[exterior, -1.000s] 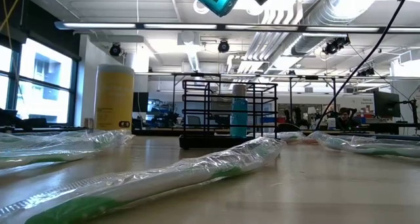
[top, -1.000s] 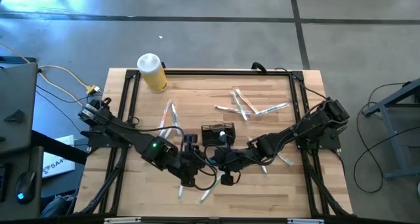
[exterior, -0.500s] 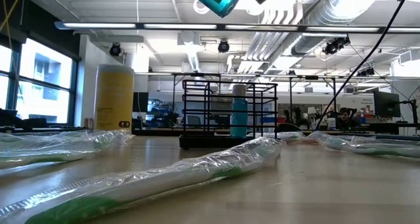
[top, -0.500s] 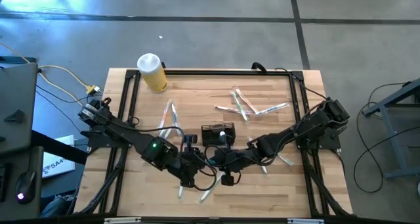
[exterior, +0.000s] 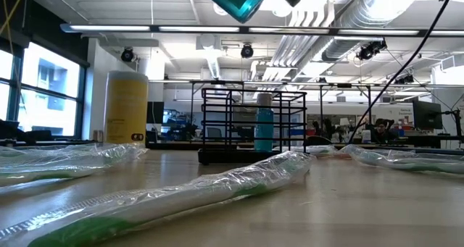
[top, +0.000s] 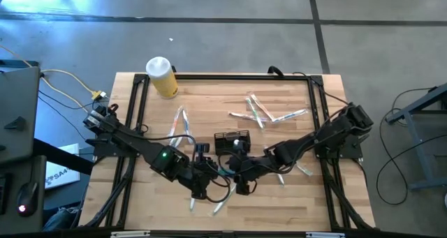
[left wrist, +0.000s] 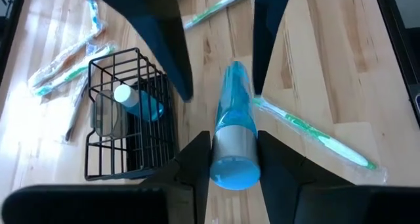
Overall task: Pick & Place toothbrushing station
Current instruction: Put the blue mouthwash into the wire organizer, then put the orange toothbrush into the wire organizer
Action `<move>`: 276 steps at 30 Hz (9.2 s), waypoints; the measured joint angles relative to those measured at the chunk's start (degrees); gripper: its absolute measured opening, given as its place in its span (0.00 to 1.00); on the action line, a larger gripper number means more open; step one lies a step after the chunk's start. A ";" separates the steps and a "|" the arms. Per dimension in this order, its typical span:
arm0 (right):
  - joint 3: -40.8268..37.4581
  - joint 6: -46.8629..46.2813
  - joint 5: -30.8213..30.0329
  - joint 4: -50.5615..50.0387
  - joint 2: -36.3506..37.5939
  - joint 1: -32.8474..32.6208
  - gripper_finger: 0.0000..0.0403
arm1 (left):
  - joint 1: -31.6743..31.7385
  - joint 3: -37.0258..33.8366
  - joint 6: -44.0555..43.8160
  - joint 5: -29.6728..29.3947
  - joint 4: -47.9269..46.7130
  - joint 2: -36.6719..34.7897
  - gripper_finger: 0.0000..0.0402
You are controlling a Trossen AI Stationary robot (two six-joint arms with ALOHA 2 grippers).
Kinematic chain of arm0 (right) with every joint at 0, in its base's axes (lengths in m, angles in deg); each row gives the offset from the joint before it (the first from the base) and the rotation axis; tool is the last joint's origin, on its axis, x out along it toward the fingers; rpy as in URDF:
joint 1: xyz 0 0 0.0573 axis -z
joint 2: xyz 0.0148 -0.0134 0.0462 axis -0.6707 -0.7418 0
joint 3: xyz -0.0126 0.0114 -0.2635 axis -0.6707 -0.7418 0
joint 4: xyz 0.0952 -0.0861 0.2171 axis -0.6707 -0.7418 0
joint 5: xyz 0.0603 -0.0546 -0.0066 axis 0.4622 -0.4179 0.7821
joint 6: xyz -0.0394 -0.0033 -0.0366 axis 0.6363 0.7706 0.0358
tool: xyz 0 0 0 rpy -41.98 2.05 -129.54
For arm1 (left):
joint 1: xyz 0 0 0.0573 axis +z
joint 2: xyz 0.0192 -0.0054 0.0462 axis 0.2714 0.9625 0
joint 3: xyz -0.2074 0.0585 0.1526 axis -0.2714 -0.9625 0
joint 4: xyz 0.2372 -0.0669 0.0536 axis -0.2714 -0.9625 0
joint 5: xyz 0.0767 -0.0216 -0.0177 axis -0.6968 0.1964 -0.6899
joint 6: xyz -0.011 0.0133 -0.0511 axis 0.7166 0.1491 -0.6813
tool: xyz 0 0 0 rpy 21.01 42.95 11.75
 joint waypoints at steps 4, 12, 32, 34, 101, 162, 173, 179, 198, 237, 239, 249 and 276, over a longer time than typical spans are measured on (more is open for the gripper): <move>0.00 -6.04 -0.26 -5.53 2.78 -0.04 0.60 | 0.00 0.45 2.77 0.13 -2.73 0.00 0.23; 0.04 -16.55 -2.32 -15.26 6.89 -2.79 0.61 | -0.03 0.90 21.02 -4.93 -5.30 0.00 0.23; 0.02 -35.67 -23.31 -25.11 6.97 -15.69 0.62 | 9.47 0.96 69.72 -8.22 -3.11 0.04 0.23; 0.02 -37.70 -24.45 -25.56 6.97 -16.28 0.62 | 10.96 0.96 71.24 -6.44 -3.69 0.04 0.23; -0.03 -43.12 -27.71 -31.23 6.86 -17.29 0.62 | 24.76 34.53 83.65 18.56 -31.35 24.11 0.23; -0.02 -42.83 -28.32 -32.68 6.86 -17.29 0.62 | 30.01 34.42 81.90 25.20 -30.76 26.38 0.23; -0.02 -42.68 -28.78 -33.17 6.86 -16.92 0.62 | 29.96 26.81 83.94 21.98 -27.22 26.17 0.23; -0.02 -42.68 -28.69 -34.31 6.86 -15.62 0.62 | 29.96 26.71 84.04 23.27 -27.06 26.18 0.23; 0.00 -42.68 -28.54 -34.56 6.86 -15.30 0.62 | 30.03 26.58 84.06 26.01 -26.19 26.32 0.23; 0.00 -42.70 -28.54 -34.85 6.86 -15.30 0.62 | 30.01 27.68 83.41 26.06 -25.71 28.83 0.23; 0.00 -42.70 -28.54 -34.87 6.86 -15.30 0.62 | 30.01 27.74 83.40 26.03 -25.68 28.85 0.25; 0.00 -42.79 -28.54 -34.89 6.86 -15.30 0.62 | 30.01 27.61 82.89 25.89 -25.38 29.38 0.31; 0.00 -42.90 -28.54 -34.90 6.86 -15.30 0.62 | 29.99 27.63 82.01 21.31 -25.73 29.07 0.32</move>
